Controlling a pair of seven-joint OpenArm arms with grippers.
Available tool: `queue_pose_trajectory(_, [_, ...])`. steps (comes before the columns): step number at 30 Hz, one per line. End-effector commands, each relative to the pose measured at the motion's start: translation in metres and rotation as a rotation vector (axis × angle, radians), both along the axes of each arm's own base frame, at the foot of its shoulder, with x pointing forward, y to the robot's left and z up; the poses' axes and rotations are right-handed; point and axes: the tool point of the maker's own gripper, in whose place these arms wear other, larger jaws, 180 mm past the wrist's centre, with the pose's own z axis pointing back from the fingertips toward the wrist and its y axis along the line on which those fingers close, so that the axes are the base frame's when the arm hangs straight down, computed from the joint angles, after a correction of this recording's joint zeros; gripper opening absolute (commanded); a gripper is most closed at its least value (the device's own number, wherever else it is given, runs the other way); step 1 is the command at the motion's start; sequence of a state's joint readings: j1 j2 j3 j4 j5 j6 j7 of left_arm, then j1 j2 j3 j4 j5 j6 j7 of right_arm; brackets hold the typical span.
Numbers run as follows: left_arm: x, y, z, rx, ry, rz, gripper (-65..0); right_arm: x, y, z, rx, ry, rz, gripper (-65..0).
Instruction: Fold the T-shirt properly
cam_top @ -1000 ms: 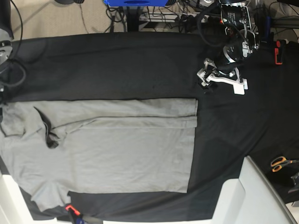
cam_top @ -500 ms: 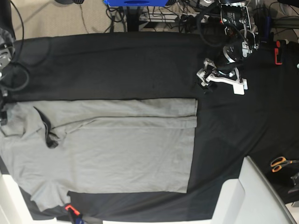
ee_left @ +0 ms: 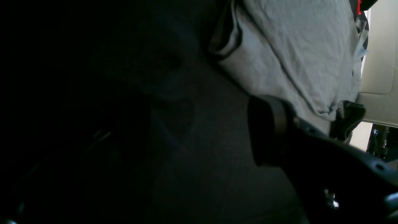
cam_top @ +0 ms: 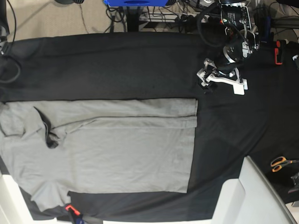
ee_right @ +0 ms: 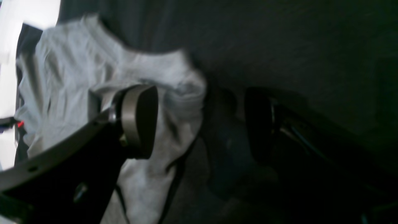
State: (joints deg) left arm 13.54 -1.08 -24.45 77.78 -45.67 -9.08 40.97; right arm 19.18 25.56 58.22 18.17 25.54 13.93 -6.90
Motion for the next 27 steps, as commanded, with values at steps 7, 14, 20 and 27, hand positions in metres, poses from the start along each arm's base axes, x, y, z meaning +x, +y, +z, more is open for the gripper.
queue_pose_trajectory(7, [-0.011, 0.009, -0.008, 0.038, 0.059, 0.002, -15.5, 0.013, -0.006, 0.01, -0.01, -0.017, -0.011, -23.0])
queue_pose_trajectory(14, [-0.013, 0.01, -0.009, 0.04, 0.063, 0.003, -15.5, 0.038, 0.01, 0.019, 0.003, -0.101, 0.055, -23.1])
queue_pose_trajectory(20, [-0.013, 0.01, -0.009, 0.04, 0.063, 0.003, -15.5, 0.045, 0.007, 0.03, -0.027, -0.153, 0.074, -23.6])
queue_pose_trajectory(27, [-0.012, 0.01, -0.009, 0.04, 0.062, 0.003, -15.5, 0.051, 0.006, 0.037, -0.047, -0.188, 0.078, -23.7])
